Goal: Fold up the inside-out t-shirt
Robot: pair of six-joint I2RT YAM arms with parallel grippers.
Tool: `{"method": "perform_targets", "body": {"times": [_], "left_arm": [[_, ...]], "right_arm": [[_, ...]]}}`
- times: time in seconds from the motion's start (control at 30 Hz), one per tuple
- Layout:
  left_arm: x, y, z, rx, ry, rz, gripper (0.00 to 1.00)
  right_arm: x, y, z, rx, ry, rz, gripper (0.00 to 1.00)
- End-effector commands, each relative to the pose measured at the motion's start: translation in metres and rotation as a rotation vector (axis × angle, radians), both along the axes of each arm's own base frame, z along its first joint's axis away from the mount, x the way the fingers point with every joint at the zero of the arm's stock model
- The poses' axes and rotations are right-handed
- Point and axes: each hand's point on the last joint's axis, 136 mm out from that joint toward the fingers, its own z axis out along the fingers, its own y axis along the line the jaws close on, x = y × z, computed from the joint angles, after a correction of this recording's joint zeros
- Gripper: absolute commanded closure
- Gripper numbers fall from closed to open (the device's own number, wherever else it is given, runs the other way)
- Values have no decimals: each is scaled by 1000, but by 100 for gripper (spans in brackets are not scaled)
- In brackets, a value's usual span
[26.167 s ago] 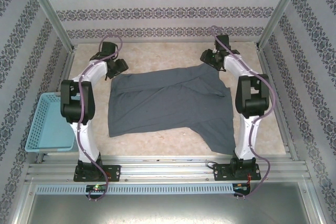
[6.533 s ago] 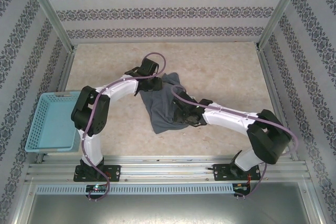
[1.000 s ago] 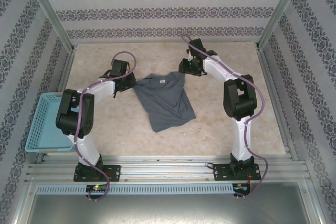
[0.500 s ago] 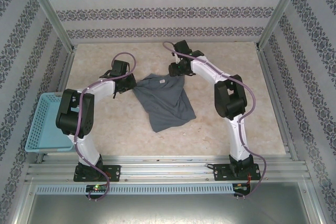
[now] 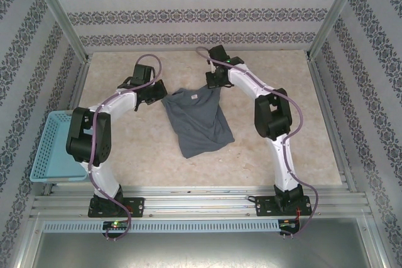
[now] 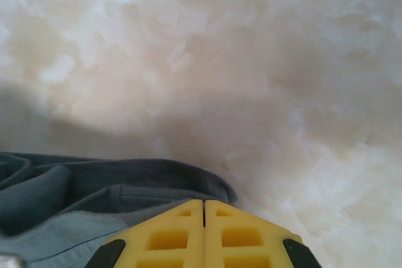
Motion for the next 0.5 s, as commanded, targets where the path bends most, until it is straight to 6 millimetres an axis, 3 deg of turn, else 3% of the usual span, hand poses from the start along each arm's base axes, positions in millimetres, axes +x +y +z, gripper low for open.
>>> {"method": "perform_targets", "body": {"times": [0.0,0.33,0.47], "left_arm": [[2,-1,46,-39,-88,-1,95],[15,-13,76,-123,-201,-38,95],[32,-14,60,-129,-173,-45,94]], "right_arm": [[10,-9,76,142,-145,-65,100],[11,-3,115,276,-199,-70,100],[17,6,112,312,-179,-52,100]]}}
